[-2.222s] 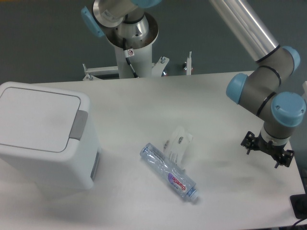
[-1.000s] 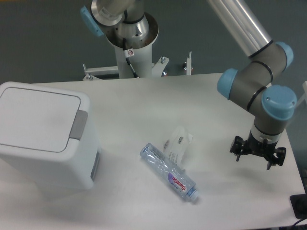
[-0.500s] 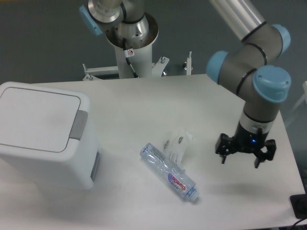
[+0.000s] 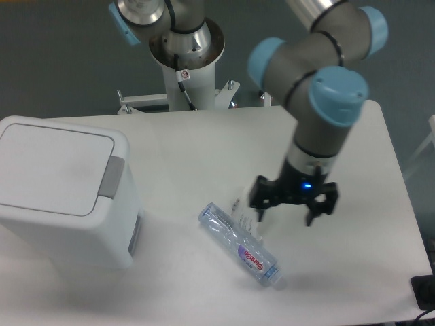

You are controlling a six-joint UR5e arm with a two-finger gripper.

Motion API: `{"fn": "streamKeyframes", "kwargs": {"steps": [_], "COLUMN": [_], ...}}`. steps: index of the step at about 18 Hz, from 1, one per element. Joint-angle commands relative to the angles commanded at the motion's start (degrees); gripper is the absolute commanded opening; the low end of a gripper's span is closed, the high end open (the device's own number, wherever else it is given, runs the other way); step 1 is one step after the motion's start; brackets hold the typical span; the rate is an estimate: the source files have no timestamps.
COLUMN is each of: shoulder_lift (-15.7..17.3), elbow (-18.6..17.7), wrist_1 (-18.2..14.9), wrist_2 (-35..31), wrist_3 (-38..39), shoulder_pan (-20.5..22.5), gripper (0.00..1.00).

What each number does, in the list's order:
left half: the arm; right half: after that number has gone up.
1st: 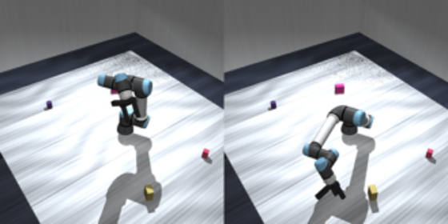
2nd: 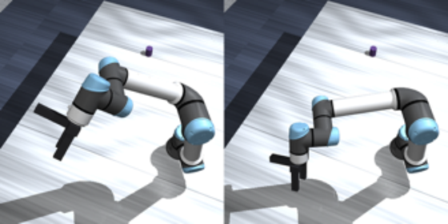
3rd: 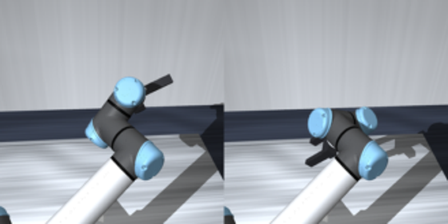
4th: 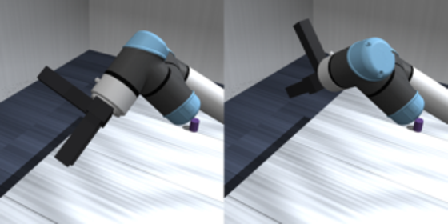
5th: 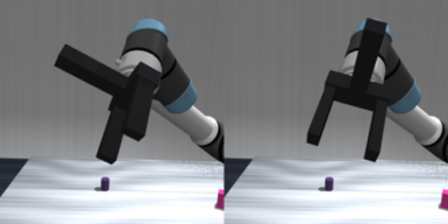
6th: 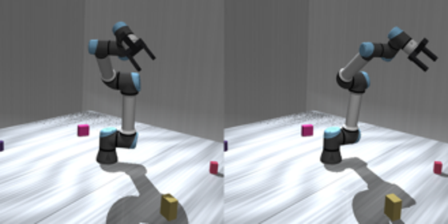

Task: Open the trash can
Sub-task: 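Position the open gripper at the lid edge of the trash can, then push the trash can lid up and open with the gripper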

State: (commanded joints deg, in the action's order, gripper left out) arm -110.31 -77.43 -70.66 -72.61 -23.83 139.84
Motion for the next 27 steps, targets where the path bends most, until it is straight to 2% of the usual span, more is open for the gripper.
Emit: {"fn": "streamKeyframes", "kwargs": {"steps": [3,6,12,16,18,27], "shoulder_lift": [2.1,4.7,7.2,11.1,11.9,11.3], "elbow": [0.0,-0.7,-2.6,-7.0,-8.0,-8.2], "wrist_1": [-0.3,-0.3,-0.6,-1.1,-0.8,-0.2], "wrist_2": [3.7,4.0,3.7,3.4,3.3,3.3], "wrist_3": [5.5,9.9,10.4,10.1,10.1,10.2], "shoulder_pan": [-2.1,-5.2,-7.7,-8.9,-9.0,-9.8], "gripper": [1.0,1.0,1.0,1.0,1.0,1.0]}}
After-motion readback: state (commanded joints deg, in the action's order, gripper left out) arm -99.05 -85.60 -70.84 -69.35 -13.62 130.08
